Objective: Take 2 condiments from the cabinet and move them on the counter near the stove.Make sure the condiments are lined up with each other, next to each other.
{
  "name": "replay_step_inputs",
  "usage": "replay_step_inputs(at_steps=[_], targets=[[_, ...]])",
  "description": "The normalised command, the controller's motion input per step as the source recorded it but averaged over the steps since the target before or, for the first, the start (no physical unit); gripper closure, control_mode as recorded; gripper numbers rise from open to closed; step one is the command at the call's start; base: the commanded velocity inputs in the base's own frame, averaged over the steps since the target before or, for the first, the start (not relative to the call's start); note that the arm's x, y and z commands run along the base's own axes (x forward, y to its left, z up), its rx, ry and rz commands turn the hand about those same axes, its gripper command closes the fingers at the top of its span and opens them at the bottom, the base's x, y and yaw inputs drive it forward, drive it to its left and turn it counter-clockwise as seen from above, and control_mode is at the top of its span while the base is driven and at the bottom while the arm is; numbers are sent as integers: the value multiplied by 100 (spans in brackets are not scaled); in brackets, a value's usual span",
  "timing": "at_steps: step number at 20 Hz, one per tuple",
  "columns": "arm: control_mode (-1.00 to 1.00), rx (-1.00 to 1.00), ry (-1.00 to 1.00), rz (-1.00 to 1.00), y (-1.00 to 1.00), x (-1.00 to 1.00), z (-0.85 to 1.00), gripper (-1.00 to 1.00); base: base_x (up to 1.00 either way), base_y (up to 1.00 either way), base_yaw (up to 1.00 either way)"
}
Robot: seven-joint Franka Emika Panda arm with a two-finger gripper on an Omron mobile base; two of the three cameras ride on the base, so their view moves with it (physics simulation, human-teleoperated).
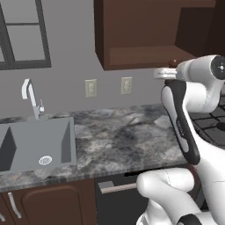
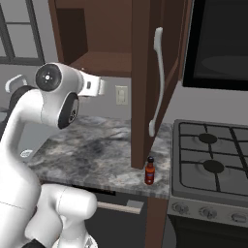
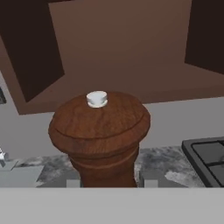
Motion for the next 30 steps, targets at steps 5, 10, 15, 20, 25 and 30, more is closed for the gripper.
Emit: replay_step_inputs(at_steps=[5,10,15,20,25,30], targets=[[-100,0,4,-4,-16,-42,-15,100,0,0,0],[-100,0,4,0,-24,-39,-33,100,0,0,0],[-100,0,3,0,-24,-35,-59,100,0,0,0],[-100,0,4,0,-22,-27,-70,100,0,0,0],[-100,-4,1,-1,-14,-15,-89,100,0,0,0],[-100,-5,0,-6,-18,0,-77,100,0,0,0]])
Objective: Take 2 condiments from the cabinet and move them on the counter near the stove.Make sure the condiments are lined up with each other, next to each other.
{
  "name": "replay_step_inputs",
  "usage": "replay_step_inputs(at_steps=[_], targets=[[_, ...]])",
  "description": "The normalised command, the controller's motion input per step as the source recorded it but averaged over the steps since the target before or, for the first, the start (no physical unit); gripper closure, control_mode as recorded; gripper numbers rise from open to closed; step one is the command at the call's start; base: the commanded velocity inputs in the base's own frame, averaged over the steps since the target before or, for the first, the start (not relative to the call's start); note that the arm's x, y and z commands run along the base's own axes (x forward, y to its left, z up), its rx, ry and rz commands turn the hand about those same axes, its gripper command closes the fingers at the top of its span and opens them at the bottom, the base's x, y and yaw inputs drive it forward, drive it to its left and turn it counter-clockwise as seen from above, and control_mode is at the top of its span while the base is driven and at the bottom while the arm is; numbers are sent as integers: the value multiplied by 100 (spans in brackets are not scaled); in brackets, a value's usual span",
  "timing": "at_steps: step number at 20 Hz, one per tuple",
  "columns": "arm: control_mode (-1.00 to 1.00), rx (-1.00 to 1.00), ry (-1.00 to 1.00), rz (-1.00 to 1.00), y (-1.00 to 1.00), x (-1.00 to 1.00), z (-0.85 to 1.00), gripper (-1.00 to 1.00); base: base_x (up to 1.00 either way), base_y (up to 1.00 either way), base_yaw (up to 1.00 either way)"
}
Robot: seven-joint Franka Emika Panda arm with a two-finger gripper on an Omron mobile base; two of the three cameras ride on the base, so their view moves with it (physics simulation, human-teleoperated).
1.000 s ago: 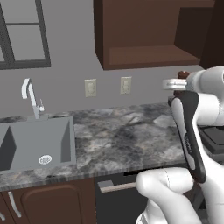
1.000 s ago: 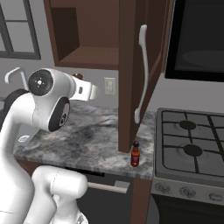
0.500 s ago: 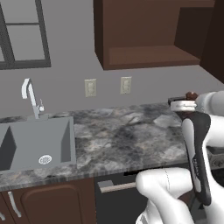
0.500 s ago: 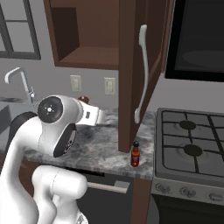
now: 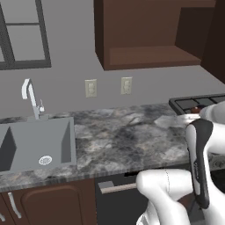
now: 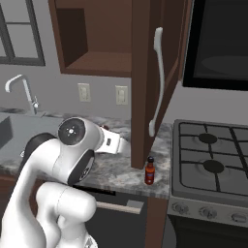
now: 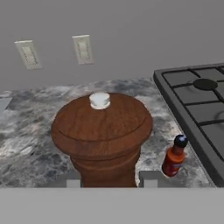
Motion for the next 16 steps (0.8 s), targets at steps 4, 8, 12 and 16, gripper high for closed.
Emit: replay_step_inputs(at_steps=[4,8,12,16], targets=[[-100,-10,0,-8,-10,0,-78,100,0,0,0],[-100,-12,0,-9,0,0,-84,100,0,0,0],[-100,-11,0,-12,0,0,-73,100,0,0,0],[-100,-6,0,-16,1,0,-47,100,0,0,0]])
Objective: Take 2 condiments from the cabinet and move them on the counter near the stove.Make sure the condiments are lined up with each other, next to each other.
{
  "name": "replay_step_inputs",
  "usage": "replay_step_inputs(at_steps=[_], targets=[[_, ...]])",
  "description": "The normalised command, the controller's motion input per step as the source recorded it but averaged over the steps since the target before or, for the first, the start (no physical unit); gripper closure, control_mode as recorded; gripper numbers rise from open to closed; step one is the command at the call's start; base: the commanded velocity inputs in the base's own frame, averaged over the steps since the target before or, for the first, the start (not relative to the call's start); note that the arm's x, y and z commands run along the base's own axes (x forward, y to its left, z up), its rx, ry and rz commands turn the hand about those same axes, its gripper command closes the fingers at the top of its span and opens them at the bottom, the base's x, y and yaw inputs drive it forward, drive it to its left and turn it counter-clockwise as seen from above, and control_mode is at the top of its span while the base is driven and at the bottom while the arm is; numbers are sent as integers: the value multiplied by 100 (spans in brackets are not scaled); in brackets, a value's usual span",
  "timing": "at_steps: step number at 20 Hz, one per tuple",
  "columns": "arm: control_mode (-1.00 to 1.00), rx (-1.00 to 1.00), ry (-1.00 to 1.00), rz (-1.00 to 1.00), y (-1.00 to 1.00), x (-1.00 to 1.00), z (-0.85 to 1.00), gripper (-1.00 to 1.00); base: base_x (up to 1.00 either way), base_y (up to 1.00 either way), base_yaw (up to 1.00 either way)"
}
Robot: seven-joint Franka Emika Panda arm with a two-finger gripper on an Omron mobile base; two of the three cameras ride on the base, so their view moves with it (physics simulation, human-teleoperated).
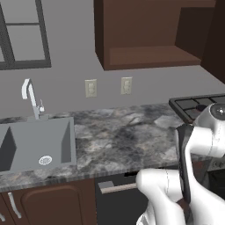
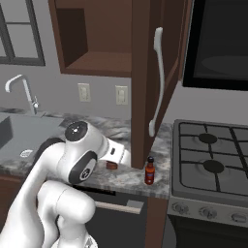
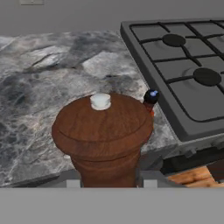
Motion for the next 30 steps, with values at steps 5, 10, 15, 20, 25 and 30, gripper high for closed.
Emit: replay_step_inputs(at_steps=[5,10,15,20,25,30], targets=[[-100,0,-2,-18,13,0,-25,100,0,0,0],[-100,0,-4,-20,11,4,-33,100,0,0,0],[-100,-4,-5,-19,0,31,-58,100,0,0,0],[-100,-10,-11,-16,0,37,-71,100,0,0,0],[-100,-6,-10,-10,0,29,-46,100,0,0,0],[-100,-3,-9,-10,0,16,-37,100,0,0,0]])
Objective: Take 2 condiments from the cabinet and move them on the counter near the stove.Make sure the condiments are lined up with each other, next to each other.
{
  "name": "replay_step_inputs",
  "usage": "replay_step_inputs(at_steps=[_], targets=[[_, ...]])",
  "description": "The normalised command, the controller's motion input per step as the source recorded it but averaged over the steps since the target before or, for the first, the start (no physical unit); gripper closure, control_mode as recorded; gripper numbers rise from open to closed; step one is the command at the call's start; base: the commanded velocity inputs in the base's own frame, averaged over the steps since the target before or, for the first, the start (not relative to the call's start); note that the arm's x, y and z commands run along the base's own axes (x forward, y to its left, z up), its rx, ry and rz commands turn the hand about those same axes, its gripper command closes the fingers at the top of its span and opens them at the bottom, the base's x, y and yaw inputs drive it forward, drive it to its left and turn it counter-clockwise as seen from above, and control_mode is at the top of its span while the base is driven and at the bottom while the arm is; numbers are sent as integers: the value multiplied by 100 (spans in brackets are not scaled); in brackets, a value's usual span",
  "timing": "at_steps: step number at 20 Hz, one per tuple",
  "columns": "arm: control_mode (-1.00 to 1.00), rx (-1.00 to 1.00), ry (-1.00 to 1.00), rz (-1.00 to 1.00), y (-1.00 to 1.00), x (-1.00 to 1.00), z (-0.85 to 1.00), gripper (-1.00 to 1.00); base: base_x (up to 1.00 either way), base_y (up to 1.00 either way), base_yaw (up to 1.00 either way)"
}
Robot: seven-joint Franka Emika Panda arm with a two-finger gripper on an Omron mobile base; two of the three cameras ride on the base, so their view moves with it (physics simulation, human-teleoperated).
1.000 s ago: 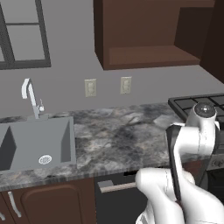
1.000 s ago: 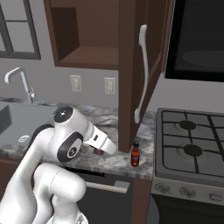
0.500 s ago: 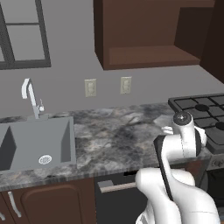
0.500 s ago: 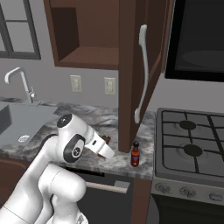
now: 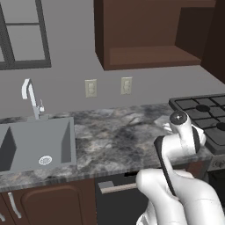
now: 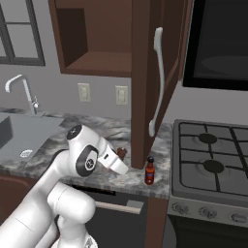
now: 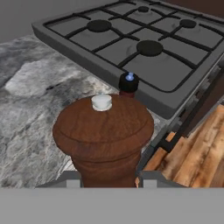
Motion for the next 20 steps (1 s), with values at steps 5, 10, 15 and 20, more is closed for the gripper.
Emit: replay_step_inputs(at_steps=[5,10,15,20], targets=[[-100,0,-8,-4,0,5,-45,100,0,0,0],[-100,-1,-8,0,0,0,-55,100,0,0,0],[-100,-5,-10,0,0,0,-60,100,0,0,0],[-100,-8,-15,0,0,0,-59,100,0,0,0]])
